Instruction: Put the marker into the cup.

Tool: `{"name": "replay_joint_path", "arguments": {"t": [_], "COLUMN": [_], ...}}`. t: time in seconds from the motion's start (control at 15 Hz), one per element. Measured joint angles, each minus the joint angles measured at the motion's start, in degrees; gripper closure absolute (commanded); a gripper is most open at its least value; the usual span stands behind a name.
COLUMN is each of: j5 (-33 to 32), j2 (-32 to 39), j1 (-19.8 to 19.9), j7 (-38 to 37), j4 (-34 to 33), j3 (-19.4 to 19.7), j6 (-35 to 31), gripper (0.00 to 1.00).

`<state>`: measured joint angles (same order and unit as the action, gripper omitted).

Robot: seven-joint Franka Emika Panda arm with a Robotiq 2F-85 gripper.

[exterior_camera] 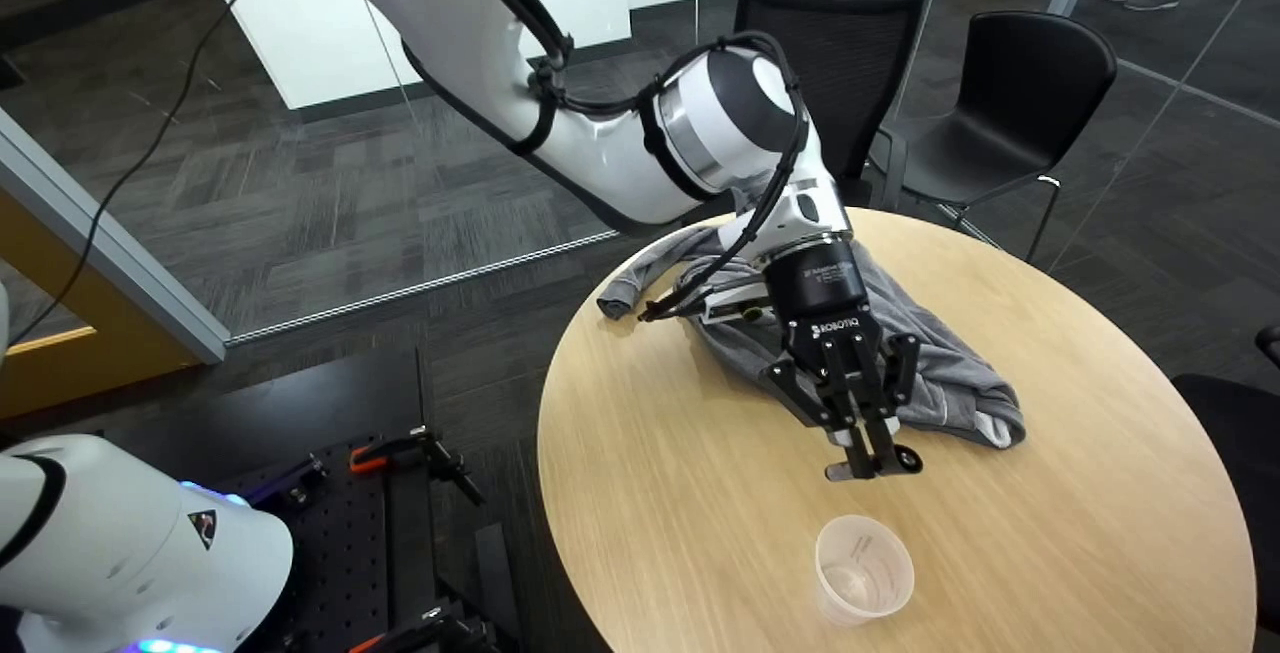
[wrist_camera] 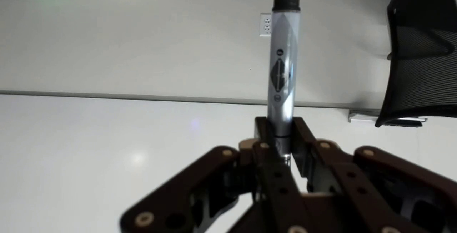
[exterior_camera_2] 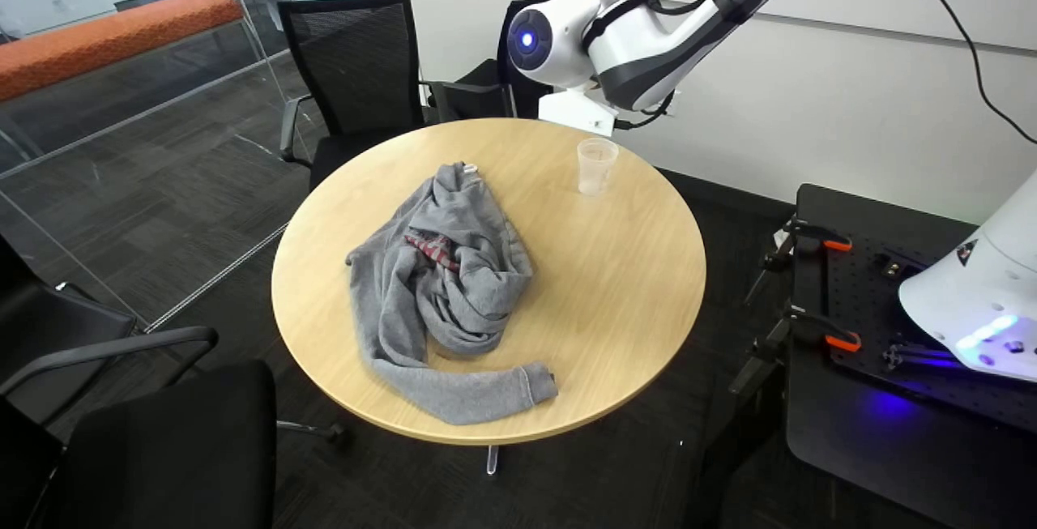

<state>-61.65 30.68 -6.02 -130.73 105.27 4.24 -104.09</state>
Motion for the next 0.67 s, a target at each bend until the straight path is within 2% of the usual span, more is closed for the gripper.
{"name": "replay_joint_path", "arguments": {"t": [0.67], "j5": [-6.0], "j2": [8.5], "j1": [3.9], "j7": [2.2], "j4": [-6.5], "j3": [0.0], "j6": [-1.8], "gripper": [0.95]}}
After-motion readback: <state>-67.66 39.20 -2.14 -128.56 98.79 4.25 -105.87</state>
